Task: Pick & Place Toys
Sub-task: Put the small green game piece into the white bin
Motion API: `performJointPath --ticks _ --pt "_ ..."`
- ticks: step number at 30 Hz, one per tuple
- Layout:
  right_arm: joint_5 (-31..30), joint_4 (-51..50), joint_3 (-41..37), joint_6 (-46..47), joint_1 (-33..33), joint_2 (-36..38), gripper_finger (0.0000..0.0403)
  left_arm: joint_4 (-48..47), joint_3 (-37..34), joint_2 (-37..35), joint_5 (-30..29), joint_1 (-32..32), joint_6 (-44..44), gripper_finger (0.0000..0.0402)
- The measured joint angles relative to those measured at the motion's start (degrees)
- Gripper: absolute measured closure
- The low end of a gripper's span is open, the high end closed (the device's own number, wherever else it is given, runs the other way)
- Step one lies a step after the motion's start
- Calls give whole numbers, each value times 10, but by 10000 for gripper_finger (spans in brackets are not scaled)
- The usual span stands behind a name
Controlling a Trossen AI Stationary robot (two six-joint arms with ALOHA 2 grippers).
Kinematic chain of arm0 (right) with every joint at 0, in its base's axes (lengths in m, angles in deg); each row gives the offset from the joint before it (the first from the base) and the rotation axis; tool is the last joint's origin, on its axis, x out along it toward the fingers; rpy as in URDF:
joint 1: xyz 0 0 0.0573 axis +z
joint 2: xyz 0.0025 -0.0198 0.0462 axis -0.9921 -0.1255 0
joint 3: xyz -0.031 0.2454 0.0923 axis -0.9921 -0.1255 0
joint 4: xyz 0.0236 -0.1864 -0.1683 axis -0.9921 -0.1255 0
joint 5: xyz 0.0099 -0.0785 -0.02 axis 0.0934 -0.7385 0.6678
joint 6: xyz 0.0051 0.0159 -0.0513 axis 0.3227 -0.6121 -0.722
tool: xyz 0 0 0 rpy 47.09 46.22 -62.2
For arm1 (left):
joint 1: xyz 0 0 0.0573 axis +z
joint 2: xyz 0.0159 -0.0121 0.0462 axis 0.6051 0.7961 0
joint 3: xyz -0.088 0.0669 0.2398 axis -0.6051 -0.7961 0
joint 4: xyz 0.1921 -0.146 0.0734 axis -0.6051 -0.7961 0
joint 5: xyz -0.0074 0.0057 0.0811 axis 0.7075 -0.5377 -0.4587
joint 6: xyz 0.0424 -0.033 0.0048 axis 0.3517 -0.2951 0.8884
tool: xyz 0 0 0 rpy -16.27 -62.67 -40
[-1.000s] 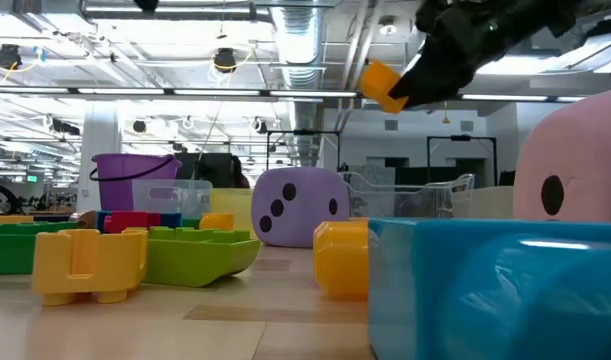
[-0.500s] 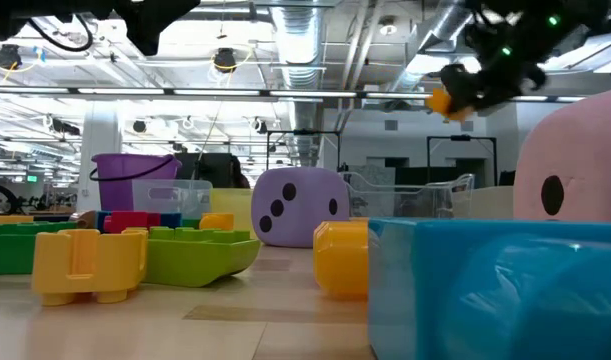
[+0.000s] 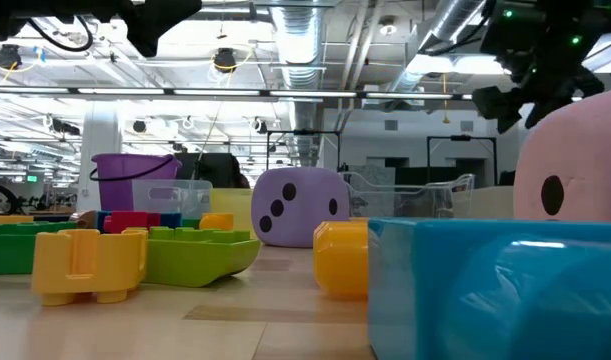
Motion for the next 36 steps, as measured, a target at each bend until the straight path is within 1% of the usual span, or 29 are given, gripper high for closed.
performJointPath --ticks 2,4,6,8,10,12,14,19,24,30,36 --pt "33 9 0 -21 -2 0 174 0 0 0 20 0 1 82" --pt "64 39 0 -59 12 0 167 5 0 0 68 0 1 82" --pt "75 87 0 -104 43 0 160 14 0 0 151 0 1 82" --pt "75 142 0 -154 82 0 154 25 0 0 251 0 -4 82" --pt "74 198 0 -204 122 0 153 36 0 0 335 0 -20 82" --pt "73 247 0 -243 160 0 153 43 0 0 396 0 -36 82" --pt "74 285 0 -271 194 -3 153 42 0 0 429 0 -54 82" --pt "74 349 1 -319 271 -30 153 22 0 0 450 -6 -81 82" --pt "77 385 1 -328 320 -81 153 23 0 0 469 -29 -98 82" --pt "76 445 1 -334 338 -147 152 27 0 0 468 -52 -100 82" --pt "75 451 19 -352 333 -194 152 63 0 0 458 -53 -95 82"
